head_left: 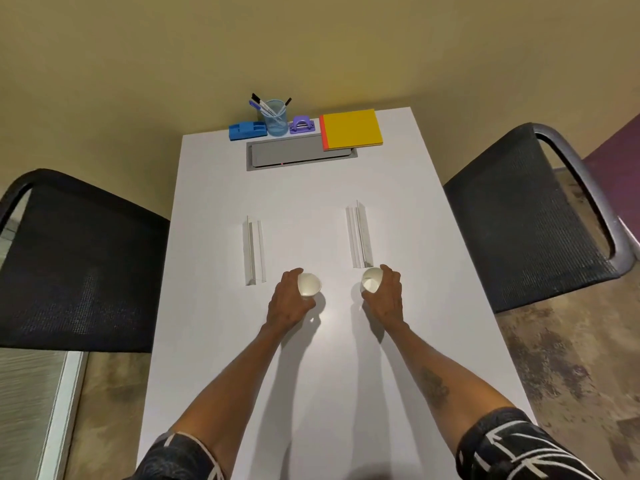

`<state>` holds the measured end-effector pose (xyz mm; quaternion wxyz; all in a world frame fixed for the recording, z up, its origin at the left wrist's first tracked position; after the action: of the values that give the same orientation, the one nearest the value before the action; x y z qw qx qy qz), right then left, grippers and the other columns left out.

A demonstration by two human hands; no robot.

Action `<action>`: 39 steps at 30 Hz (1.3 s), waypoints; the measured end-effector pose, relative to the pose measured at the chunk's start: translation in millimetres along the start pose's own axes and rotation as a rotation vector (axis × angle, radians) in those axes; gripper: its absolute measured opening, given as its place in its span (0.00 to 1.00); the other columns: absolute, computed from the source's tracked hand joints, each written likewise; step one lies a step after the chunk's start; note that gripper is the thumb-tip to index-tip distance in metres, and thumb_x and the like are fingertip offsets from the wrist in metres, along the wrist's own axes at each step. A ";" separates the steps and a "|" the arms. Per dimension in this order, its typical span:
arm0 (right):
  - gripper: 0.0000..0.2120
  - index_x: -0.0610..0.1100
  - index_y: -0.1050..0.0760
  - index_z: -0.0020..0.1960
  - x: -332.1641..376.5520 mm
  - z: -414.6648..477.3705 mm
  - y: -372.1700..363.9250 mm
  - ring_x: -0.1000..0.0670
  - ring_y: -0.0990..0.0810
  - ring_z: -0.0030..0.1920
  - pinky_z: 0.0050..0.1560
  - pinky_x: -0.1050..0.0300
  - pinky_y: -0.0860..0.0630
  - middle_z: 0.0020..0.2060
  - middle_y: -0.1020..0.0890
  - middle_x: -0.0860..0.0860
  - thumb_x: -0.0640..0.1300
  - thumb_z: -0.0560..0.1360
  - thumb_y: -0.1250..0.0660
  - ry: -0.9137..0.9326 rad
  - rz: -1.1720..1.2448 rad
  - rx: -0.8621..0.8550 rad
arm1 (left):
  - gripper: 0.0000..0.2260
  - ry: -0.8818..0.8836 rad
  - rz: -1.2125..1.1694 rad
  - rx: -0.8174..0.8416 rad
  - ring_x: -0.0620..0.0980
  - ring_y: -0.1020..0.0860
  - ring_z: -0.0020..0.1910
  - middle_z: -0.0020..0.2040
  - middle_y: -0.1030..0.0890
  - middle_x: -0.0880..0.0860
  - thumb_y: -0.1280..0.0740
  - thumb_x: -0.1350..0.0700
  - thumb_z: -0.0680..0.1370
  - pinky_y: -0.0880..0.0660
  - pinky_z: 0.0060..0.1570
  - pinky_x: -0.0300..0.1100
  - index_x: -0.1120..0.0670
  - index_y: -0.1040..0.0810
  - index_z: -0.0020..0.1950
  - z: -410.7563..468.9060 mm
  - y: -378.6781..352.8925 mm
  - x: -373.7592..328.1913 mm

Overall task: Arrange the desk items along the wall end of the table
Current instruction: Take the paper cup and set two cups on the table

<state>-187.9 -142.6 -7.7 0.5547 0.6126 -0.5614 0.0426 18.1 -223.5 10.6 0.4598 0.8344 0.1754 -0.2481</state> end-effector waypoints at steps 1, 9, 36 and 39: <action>0.32 0.42 0.38 0.74 -0.4 0.5 -0.6 0.38 0.31 0.66 0.65 0.45 0.30 0.67 0.33 0.43 0.40 0.73 0.30 0.003 -0.002 0.001 | 0.34 0.002 -0.001 -0.001 0.54 0.30 0.70 0.71 0.31 0.48 0.28 0.54 0.71 0.28 0.63 0.53 0.49 0.37 0.75 0.5 0.0 1.5; 0.30 0.41 0.36 0.72 1.5 3.3 -7.0 0.39 0.29 0.65 0.65 0.46 0.29 0.65 0.32 0.42 0.39 0.72 0.30 0.031 -0.005 0.015 | 0.34 0.008 0.009 0.010 0.54 0.30 0.70 0.71 0.31 0.48 0.28 0.54 0.71 0.28 0.63 0.53 0.48 0.37 0.75 1.0 -0.7 5.7; 0.35 0.46 0.40 0.76 17.9 -19.1 6.3 0.41 0.38 0.72 0.71 0.45 0.37 0.71 0.34 0.45 0.46 0.73 0.30 0.104 -0.180 -0.014 | 0.33 -0.048 -0.069 -0.043 0.54 0.26 0.67 0.70 0.31 0.47 0.28 0.55 0.72 0.27 0.63 0.52 0.48 0.36 0.75 -36.0 27.3 8.8; 0.32 0.45 0.38 0.75 23.8 -30.3 3.9 0.42 0.37 0.72 0.71 0.46 0.40 0.69 0.32 0.46 0.44 0.74 0.31 0.184 -0.125 -0.025 | 0.33 -0.050 -0.095 -0.067 0.54 0.27 0.67 0.70 0.31 0.47 0.28 0.55 0.72 0.27 0.63 0.52 0.49 0.37 0.75 -47.7 34.1 13.2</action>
<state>-164.8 -134.8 22.3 0.6130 0.6332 -0.4691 0.0571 58.6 -199.4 47.9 0.4794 0.8029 0.2115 -0.2842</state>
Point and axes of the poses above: each hand's wrist, its own z-axis towards the middle knuckle, its own y-axis out of the back of the hand, x = y × z, the point moved 2 cm from there along z, towards the middle knuckle
